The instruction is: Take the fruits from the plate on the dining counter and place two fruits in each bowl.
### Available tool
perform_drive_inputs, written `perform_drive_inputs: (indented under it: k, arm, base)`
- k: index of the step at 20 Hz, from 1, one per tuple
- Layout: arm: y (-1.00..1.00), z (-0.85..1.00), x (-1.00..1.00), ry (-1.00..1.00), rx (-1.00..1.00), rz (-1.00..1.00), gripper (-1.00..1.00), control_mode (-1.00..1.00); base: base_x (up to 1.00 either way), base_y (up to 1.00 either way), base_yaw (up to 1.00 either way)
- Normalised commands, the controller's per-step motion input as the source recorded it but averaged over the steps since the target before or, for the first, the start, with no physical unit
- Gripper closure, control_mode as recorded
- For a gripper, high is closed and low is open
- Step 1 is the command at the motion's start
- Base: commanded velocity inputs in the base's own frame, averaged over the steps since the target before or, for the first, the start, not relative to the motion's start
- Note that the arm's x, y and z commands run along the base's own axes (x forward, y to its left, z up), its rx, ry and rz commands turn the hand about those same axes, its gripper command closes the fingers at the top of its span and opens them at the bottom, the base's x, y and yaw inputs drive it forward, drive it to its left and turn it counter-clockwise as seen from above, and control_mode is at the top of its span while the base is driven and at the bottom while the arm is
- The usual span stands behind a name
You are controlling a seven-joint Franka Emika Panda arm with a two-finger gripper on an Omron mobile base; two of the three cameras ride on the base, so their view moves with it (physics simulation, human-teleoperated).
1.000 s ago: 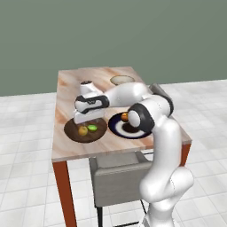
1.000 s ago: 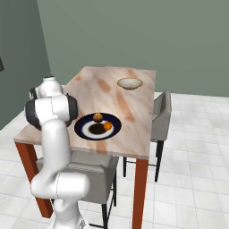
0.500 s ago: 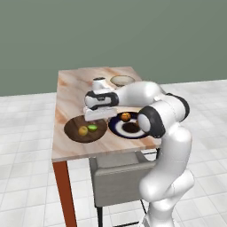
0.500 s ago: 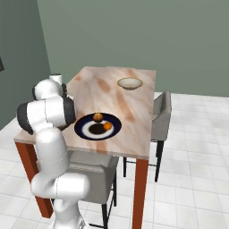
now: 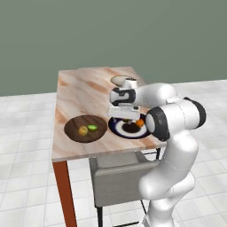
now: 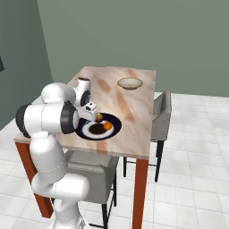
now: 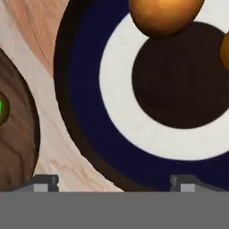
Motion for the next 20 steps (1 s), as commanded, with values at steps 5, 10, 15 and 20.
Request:
perform_drive_inputs:
  k: [5,10,15,20]
  arm:
    - [-1.00,0.00,0.12,0.06,0.01,-0.15,-1.00,-1.00]
    - [-0.77,0.11,0.01,0.13,-0.03,-0.02,-1.00,-1.00]
    - [-0.03,0.07,0.23,0.20,-0.21,0.10,-1.00,-1.00]
    - [-0.06,-0.05,0.54,0.10,-0.13,0.20,-1.00,-1.00]
  base:
    - [0.00,0.00,0.00]
    - [0.00,0.00,0.00]
    - [0.00,0.00,0.00]
    - [0.00,0.00,0.00]
